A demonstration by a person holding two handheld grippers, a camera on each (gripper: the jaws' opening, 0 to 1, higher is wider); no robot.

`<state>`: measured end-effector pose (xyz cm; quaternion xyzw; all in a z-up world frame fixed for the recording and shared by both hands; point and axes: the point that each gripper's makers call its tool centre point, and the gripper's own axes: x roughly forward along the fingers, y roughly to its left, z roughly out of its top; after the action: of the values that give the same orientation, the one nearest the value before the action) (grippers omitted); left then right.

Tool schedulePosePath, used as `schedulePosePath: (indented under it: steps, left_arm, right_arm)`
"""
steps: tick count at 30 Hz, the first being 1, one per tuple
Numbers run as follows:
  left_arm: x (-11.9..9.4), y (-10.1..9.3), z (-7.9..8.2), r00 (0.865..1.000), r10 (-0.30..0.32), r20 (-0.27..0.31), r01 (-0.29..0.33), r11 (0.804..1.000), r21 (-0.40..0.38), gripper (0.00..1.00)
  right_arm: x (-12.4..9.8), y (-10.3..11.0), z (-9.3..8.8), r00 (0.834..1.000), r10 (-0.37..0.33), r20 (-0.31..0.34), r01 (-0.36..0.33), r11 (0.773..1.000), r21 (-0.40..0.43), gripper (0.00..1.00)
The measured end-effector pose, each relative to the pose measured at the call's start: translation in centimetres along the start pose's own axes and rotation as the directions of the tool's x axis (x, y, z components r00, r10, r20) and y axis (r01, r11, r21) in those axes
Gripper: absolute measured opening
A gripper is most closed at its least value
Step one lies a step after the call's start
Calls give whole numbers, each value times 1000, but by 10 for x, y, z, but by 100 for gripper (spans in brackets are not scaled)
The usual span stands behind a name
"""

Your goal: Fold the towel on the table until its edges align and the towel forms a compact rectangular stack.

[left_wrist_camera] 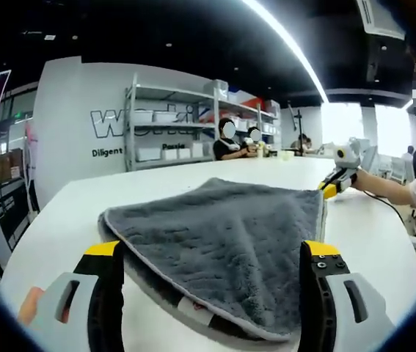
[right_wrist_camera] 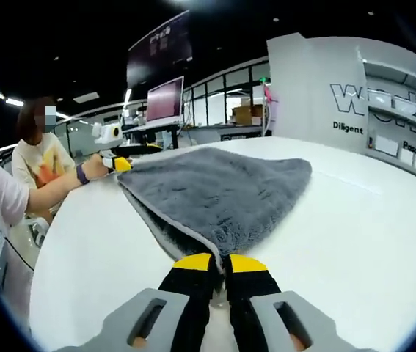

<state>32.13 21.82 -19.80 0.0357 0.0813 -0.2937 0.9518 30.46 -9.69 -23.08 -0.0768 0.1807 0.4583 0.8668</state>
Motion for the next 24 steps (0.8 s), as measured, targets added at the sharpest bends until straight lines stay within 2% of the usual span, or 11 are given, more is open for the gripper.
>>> schedulePosePath:
  steps: [9,14,24]
  left_arm:
    - [1,0,-2,1000,-2,-7,2,1000,4,98]
    - [1,-2,-2,1000,-5,-7,5,1000,7,98]
    - [1,-5,-2,1000,-18,-8,18,1000,11,98]
  right_arm:
    - [-15,-31,-1,993,-119,-10,120,992,39,1]
    - [-25,-50,-1,980,-197,-8,197,979,51,1]
    - [-42,-91,-11,954,-300,-22,300,949,95,1]
